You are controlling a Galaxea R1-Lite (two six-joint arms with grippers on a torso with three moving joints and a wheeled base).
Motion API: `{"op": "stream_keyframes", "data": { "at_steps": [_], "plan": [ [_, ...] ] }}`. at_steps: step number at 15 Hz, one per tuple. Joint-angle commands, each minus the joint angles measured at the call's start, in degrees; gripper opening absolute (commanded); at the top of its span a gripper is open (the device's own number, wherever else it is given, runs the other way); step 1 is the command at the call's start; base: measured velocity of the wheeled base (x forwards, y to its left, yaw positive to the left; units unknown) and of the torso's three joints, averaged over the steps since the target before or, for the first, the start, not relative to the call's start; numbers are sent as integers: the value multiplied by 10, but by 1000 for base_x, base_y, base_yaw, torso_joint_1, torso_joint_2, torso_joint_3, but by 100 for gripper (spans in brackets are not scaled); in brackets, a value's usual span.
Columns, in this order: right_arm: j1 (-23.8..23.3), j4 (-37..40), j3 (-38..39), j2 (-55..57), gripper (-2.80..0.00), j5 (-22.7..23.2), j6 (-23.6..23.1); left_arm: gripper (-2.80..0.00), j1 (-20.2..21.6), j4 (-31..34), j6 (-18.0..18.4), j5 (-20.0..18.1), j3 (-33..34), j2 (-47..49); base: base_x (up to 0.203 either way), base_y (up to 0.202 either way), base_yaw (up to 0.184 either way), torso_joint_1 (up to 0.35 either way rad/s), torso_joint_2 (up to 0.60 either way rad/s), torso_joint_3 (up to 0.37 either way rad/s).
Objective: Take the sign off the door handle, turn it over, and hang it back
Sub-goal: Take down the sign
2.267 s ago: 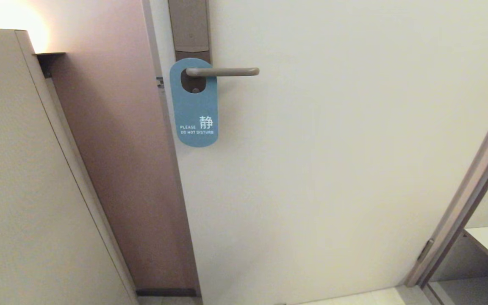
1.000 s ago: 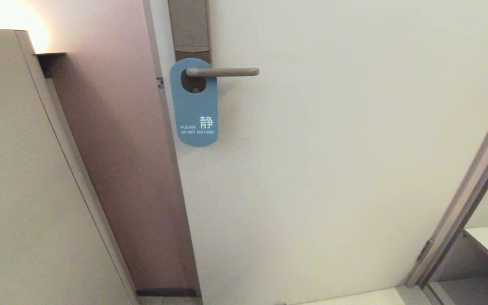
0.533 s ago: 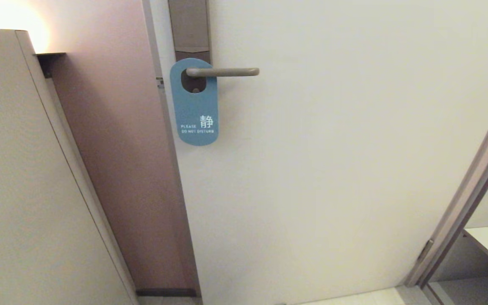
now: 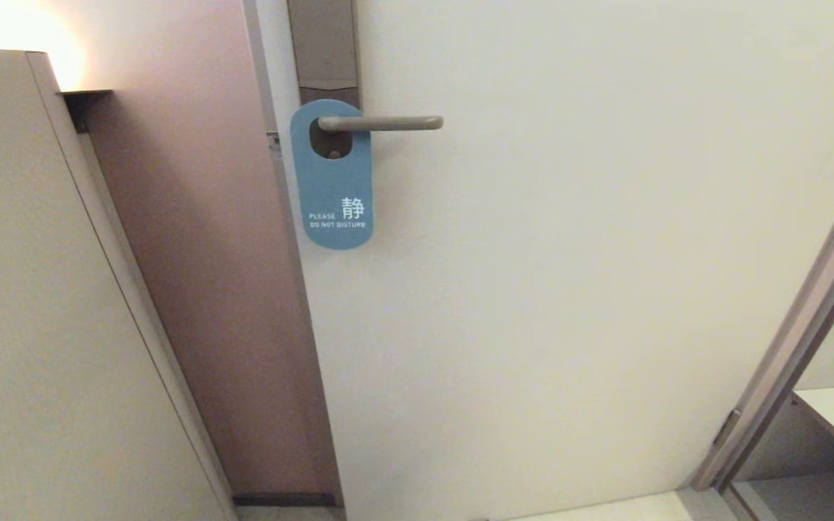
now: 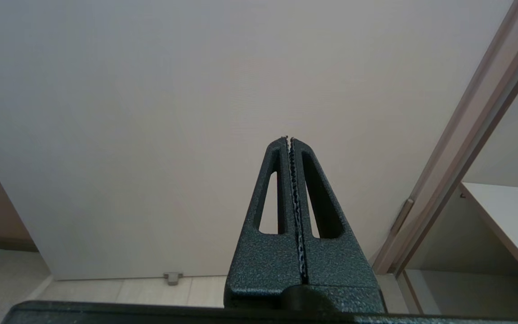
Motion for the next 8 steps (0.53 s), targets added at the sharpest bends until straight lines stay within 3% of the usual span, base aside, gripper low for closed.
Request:
{"op": "stream_keyframes", "data": {
  "at_steps": [1, 8],
  "plan": [
    [0, 0, 0, 0, -280, 0, -1, -280, 0, 0, 0, 0, 0, 1, 0, 0, 0, 0, 0, 0],
    [0, 0, 0, 0, -280, 0, 0, -280, 0, 0, -1, 0, 0, 1, 0, 0, 0, 0, 0, 0]
  ]
}}
